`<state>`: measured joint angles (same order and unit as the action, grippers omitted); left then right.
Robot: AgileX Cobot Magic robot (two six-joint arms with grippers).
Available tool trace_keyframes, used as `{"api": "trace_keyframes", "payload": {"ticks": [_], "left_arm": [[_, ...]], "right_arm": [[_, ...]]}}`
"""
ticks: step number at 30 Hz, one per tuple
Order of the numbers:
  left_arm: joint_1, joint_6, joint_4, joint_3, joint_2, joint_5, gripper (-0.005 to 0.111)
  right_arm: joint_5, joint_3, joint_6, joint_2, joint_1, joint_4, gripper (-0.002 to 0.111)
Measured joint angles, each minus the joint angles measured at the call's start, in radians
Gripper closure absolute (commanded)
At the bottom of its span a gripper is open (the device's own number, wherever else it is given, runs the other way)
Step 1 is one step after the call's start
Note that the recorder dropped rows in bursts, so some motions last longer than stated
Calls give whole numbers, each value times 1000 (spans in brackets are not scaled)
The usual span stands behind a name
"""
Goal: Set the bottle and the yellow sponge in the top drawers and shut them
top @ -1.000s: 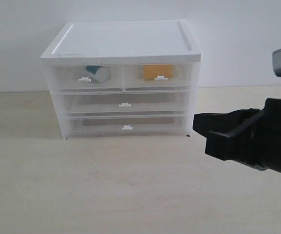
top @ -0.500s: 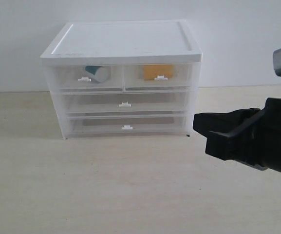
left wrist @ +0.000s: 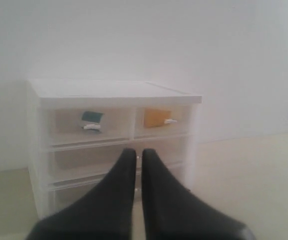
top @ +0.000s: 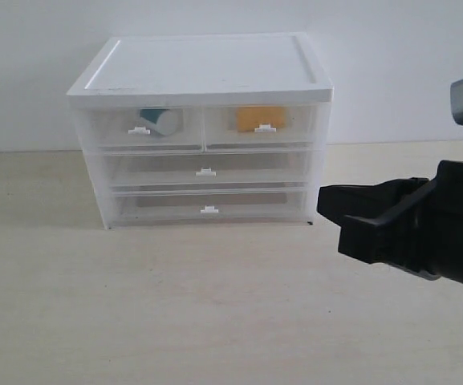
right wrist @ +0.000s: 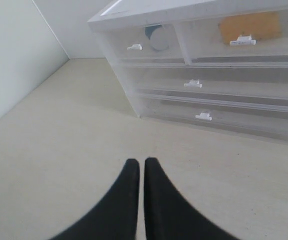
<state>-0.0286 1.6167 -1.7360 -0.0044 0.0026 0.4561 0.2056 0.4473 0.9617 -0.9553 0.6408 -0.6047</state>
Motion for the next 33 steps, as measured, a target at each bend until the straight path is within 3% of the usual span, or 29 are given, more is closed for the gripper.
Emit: {"api": "trace_keyframes", "payload": {"ticks": [2, 4, 8, 9, 11, 14, 24, 33], "left_arm": [[0, -26, 11, 0, 0, -29, 103], [0, -192, 144, 0, 0, -111, 103], [0, -946, 745, 2, 0, -316, 103], [0, -1305, 1117, 2, 0, -363, 103], [0, -1547, 1410, 2, 0, -368, 103], [0, -1711, 1630, 2, 0, -359, 103], [0, -1773, 1756, 2, 0, -149, 103], [0, -1773, 1758, 2, 0, -135, 103]], "right_arm": [[0, 0, 0, 0, 0, 0, 108], [0, 0, 0, 0, 0, 0, 108], [0, 0, 0, 0, 0, 0, 108], [0, 0, 0, 0, 0, 0, 108], [0, 0, 0, 0, 0, 0, 108], [0, 0, 0, 0, 0, 0, 108], [2, 0, 0, 0, 0, 0, 108], [2, 0, 0, 0, 0, 0, 108]]}}
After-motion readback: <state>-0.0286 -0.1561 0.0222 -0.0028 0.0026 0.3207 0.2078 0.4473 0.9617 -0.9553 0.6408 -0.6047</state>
